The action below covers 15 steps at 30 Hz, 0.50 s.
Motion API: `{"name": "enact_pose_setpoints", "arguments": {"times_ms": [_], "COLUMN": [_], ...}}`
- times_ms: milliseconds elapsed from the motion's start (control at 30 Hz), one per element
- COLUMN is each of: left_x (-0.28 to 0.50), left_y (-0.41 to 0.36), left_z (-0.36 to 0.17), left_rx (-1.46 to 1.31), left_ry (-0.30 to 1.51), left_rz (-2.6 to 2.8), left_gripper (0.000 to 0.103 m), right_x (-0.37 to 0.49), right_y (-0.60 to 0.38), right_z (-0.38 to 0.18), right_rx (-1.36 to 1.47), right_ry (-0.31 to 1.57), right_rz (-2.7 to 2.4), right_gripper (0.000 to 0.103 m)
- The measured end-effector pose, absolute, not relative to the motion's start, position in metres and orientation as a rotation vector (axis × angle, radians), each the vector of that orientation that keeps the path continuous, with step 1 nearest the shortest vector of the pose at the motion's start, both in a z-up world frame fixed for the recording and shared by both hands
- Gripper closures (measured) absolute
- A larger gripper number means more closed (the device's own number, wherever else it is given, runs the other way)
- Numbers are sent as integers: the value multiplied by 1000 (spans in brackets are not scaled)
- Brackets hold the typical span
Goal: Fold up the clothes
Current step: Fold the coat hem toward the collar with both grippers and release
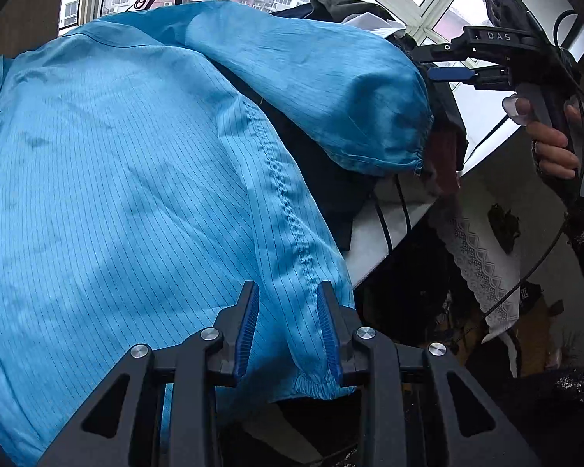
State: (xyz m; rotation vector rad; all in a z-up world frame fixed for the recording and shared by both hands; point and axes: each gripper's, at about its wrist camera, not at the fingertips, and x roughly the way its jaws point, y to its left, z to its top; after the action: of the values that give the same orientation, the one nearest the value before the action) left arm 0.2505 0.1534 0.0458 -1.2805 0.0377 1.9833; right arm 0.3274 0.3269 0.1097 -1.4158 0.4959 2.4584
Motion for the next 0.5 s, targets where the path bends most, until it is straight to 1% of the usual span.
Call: {"name": "enact_pose_setpoints", "arguments": {"times_ms": [33,100,200,267,300,367,500], "left_x": [250,247,250,254,258,261,258], "left_y": [158,167,205,233,241,242,206], "left_z": [44,39,33,31,36,45,63], "left_rx": [-1289,-1317,-1340,-1343,-1330,-1315,-1327], "left_ry": [38,-35,-96,-101,-81,-95,-226], "left_rz": [2003,2010,1941,1906,1920,1940,2015], "left_gripper": [72,72,72,72,72,71,70], "right_x": [324,317,311,307,307,306,303], "right_y": [328,330,331,332,332,333,336], "right_z": [106,98,85,82,86,100,148], "right_rx": [-1439,-1506,-1620,-1709,-1745,-1765,-1677], "right_ry": [468,429,367,351,343,314,251], "right_rz": [2464,2484,2530,2565,2582,2637,2767], "right_gripper": [48,48,49,81,100,100,100]}}
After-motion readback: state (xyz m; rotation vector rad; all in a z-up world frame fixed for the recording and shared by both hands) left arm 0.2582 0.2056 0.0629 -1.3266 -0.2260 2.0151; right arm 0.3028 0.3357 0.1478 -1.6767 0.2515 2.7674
